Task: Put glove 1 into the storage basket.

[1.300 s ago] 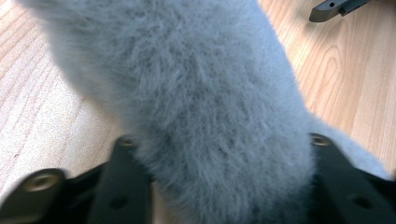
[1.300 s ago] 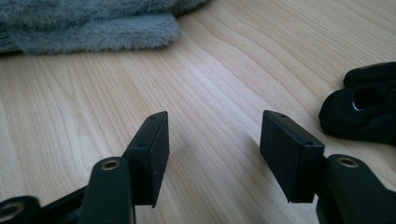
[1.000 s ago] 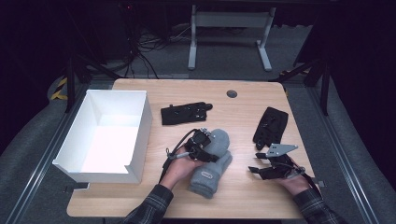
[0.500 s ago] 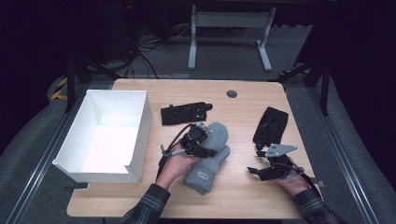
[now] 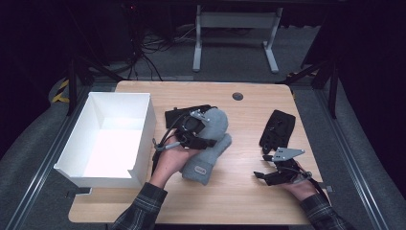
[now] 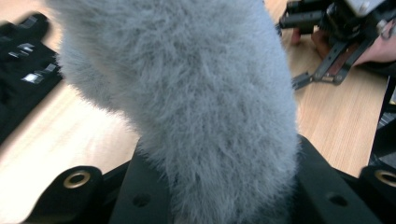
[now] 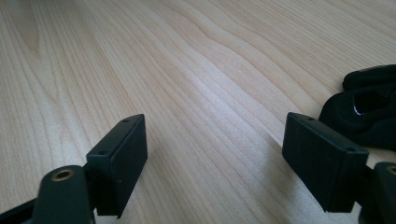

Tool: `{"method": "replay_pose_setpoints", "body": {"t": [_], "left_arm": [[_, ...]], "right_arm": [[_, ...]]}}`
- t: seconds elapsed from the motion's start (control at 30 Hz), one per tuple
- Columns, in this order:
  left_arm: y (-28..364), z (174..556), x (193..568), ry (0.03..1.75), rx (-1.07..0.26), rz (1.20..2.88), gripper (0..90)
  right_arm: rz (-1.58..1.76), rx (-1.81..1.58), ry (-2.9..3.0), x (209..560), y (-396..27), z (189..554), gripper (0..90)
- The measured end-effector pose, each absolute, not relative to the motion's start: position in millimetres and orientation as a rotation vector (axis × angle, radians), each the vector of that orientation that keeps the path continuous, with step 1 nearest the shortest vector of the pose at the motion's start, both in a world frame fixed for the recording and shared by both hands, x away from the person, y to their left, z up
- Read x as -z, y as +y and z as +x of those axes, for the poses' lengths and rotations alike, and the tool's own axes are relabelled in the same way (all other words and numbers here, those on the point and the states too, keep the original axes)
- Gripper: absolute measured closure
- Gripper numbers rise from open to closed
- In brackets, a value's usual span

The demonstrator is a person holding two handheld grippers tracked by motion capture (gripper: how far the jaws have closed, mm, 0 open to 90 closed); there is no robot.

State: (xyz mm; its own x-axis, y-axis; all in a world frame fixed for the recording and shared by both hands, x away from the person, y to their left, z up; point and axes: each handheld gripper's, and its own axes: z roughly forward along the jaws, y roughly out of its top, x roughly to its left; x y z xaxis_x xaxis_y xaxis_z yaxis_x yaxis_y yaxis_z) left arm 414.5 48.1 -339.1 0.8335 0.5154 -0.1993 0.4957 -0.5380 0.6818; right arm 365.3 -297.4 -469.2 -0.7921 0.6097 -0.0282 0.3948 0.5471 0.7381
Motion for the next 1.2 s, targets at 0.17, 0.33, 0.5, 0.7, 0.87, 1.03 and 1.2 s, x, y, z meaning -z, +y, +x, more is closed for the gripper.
{"method": "replay_pose_setpoints", "body": {"t": [0.17,0.33,0.5,0.7,0.87,1.03,1.2], "left_arm": [[59.3,413.0,312.2,0.745,-0.089,2.224,70.7],[72.0,413.3,291.9,0.754,-0.126,2.204,70.7],[92.8,413.6,267.5,0.774,-0.170,2.180,70.6],[116.3,414.6,247.6,0.790,-0.205,2.162,70.6],[140.2,413.7,234.1,0.833,-0.237,2.135,70.6],[162.5,413.0,224.8,0.864,-0.261,2.113,70.6],[187.4,411.9,219.3,0.910,-0.295,2.097,70.6]], "right_arm": [[0.835,-1.091,2.506,469.2,-297.5,365.3,22.7],[0.834,-1.091,2.506,469.2,-297.5,365.4,22.7],[0.835,-1.092,2.508,469.2,-297.4,365.3,22.6],[0.835,-1.093,2.508,469.2,-297.4,365.3,22.6],[0.836,-1.092,2.508,469.2,-297.4,365.3,22.6],[0.835,-1.092,2.508,469.2,-297.4,365.3,22.6],[0.835,-1.092,2.508,469.2,-297.4,365.3,22.6]]}}
